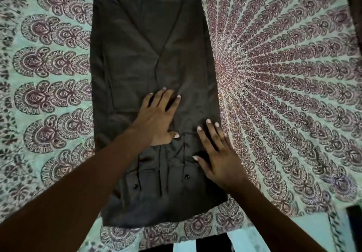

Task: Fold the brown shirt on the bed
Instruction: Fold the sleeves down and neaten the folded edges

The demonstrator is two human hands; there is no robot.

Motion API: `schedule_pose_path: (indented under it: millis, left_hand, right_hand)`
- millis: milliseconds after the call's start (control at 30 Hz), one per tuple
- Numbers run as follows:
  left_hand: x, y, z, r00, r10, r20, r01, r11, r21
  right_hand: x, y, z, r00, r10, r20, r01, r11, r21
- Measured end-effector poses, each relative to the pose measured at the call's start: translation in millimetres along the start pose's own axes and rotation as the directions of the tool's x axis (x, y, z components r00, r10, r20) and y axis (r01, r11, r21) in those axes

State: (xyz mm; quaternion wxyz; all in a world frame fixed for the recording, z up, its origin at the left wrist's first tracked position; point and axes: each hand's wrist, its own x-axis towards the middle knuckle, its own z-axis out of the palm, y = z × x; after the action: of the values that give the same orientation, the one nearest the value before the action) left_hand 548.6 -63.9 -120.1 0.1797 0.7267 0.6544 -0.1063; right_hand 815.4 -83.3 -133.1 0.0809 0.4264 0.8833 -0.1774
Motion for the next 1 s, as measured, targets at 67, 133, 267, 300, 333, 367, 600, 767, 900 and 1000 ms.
schedule_pose_path:
  millis: [67,133,267,300,333,367,600,767,900,1000]
  left_hand:
    - [-11,10,1,0.999,-0.003,-0.051,0.003,1.0,0.008]
    - [-24,15,9,0.993,0.023,-0.114,-0.022,1.0,0.005]
    - [-40,13,23,0.999,0.041,-0.03,-0.043,0.996,-0.073]
    - [-44,12,27,0.999,0.051,0.007,-0.051,0.996,-0.071]
    - [-49,12,30,0.998,0.062,0.028,-0.06,0.996,-0.067]
    - [-53,12,35,0.997,0.073,0.031,-0.071,0.995,-0.065]
    - [-61,12,59,0.991,0.068,-0.115,-0.076,0.995,-0.069]
    - [-61,13,59,0.994,0.076,-0.08,-0.082,0.993,-0.079]
    - [-59,12,57,0.995,0.092,-0.043,-0.095,0.991,-0.098]
    - [-58,12,58,0.995,0.081,-0.052,-0.086,0.991,-0.102]
  right_hand:
    - [-8,0,0,1.0,-0.02,0.024,0.02,1.0,-0.016]
    - [-17,2,3,0.995,-0.063,0.077,0.068,0.996,-0.056]
    - [-30,11,2,0.983,-0.128,0.13,0.142,0.985,-0.1]
    - [-31,12,-2,0.982,-0.143,0.122,0.156,0.982,-0.105]
    - [-29,11,-5,0.983,-0.154,0.104,0.165,0.981,-0.104]
    - [-23,10,-9,0.985,-0.159,0.073,0.165,0.982,-0.095]
    - [44,3,-4,0.986,-0.166,0.015,0.166,0.972,-0.165]
    - [0,10,8,0.96,-0.273,0.057,0.278,0.944,-0.175]
    - [-27,15,9,0.953,-0.292,0.08,0.301,0.944,-0.134]
    - [-34,19,12,0.94,-0.332,0.079,0.341,0.929,-0.142]
